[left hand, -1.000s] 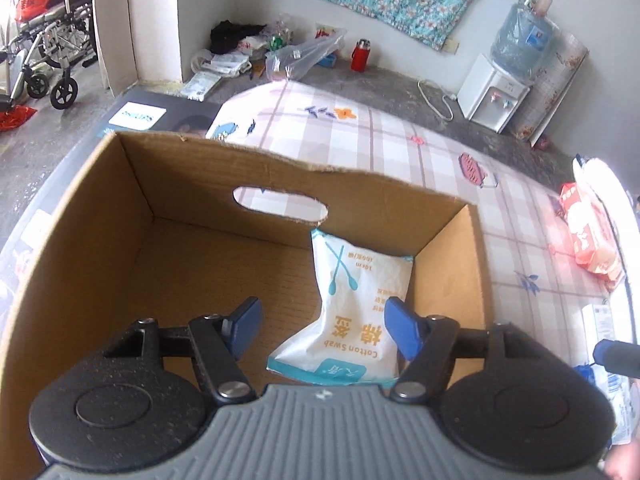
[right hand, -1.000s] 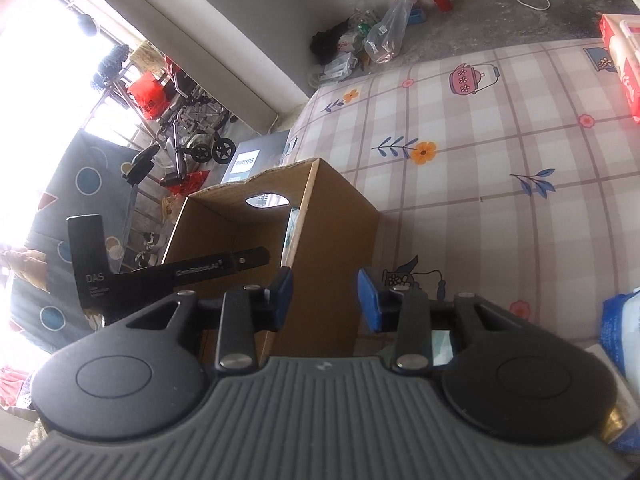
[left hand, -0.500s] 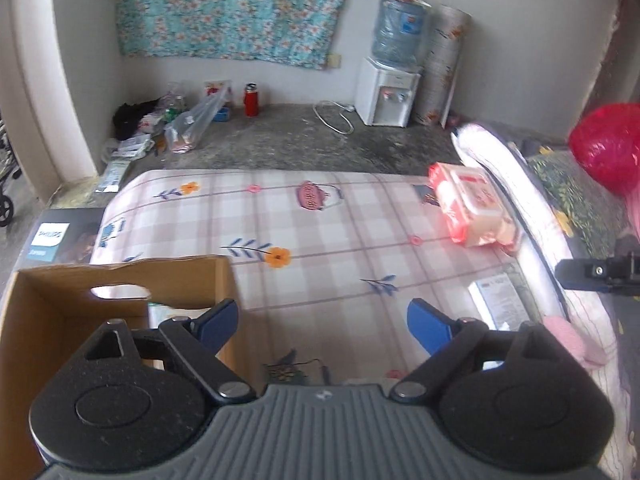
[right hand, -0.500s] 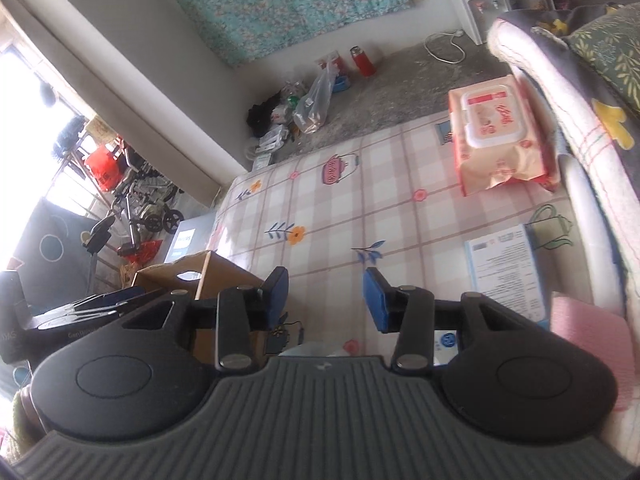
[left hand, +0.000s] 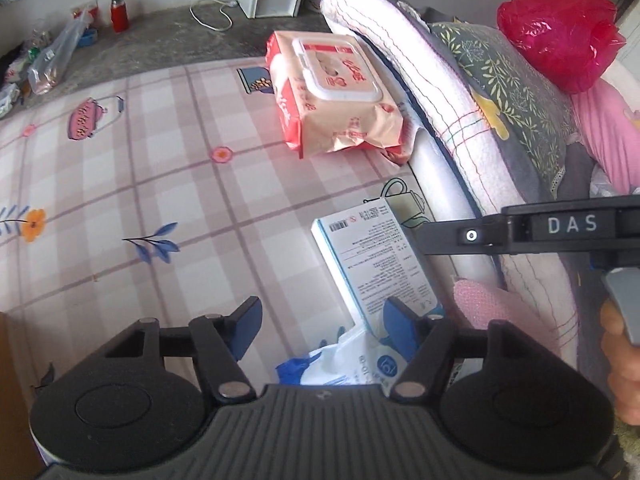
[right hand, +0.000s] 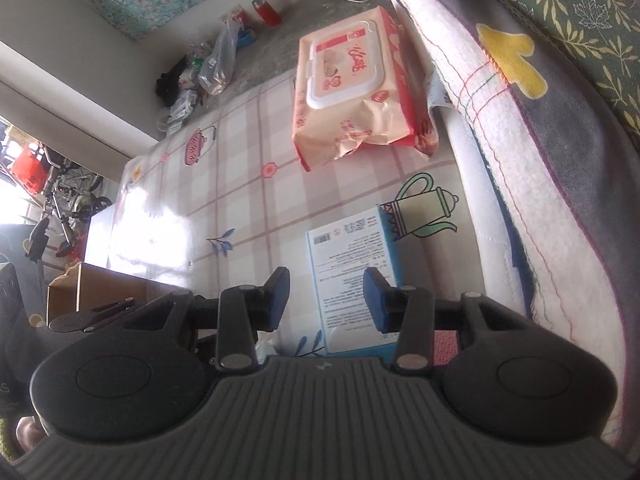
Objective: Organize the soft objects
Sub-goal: 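Reach the left gripper to the blue-and-white box and grasp it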
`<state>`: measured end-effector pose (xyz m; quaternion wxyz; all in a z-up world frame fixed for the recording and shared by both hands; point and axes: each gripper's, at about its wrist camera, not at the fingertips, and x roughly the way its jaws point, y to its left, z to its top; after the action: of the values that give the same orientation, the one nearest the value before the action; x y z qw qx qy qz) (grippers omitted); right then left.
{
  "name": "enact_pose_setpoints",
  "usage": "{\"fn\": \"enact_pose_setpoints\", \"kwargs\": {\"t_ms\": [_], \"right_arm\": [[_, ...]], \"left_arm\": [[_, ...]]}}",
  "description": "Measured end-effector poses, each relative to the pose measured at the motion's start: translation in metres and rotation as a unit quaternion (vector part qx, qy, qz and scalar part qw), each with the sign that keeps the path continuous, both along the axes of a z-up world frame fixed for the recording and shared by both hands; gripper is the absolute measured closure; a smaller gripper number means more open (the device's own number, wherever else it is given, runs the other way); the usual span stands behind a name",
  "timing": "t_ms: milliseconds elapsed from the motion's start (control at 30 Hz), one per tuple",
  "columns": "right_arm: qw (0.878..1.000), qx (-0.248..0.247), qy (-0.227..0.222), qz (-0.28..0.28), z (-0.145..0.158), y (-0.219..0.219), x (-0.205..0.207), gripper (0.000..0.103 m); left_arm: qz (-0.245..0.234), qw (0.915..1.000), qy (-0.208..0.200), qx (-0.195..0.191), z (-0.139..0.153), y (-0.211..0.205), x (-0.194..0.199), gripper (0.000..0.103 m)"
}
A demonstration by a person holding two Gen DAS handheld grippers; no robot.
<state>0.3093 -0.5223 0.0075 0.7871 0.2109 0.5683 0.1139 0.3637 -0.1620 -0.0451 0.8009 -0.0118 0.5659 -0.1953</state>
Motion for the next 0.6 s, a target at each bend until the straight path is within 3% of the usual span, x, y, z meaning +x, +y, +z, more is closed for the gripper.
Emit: {"fn": "enact_pose_setpoints", "kwargs": {"t_ms": [267, 500, 600], "right_arm": [[0.998, -0.022, 0.055, 0.016, -0.049, 0.005, 0.029, 0.063], [0.996, -0.026, 0.08, 0.021, -0.071, 0.008, 0.038, 0.063], [0.996, -0.003, 0.088, 0.021, -0.077, 0.008, 0.039, 0.064]], "left_arm": [[0.007, 0.9973, 0.07, -0.018, -0.037, -0.017, 0.029, 0.049], [0.01, 0.996, 0.085, -0.026, -0.051, -0.025, 0.039, 0.05], [0.007, 0.996, 0.085, -0.028, -0.052, -0.03, 0.042, 0.051]]}}
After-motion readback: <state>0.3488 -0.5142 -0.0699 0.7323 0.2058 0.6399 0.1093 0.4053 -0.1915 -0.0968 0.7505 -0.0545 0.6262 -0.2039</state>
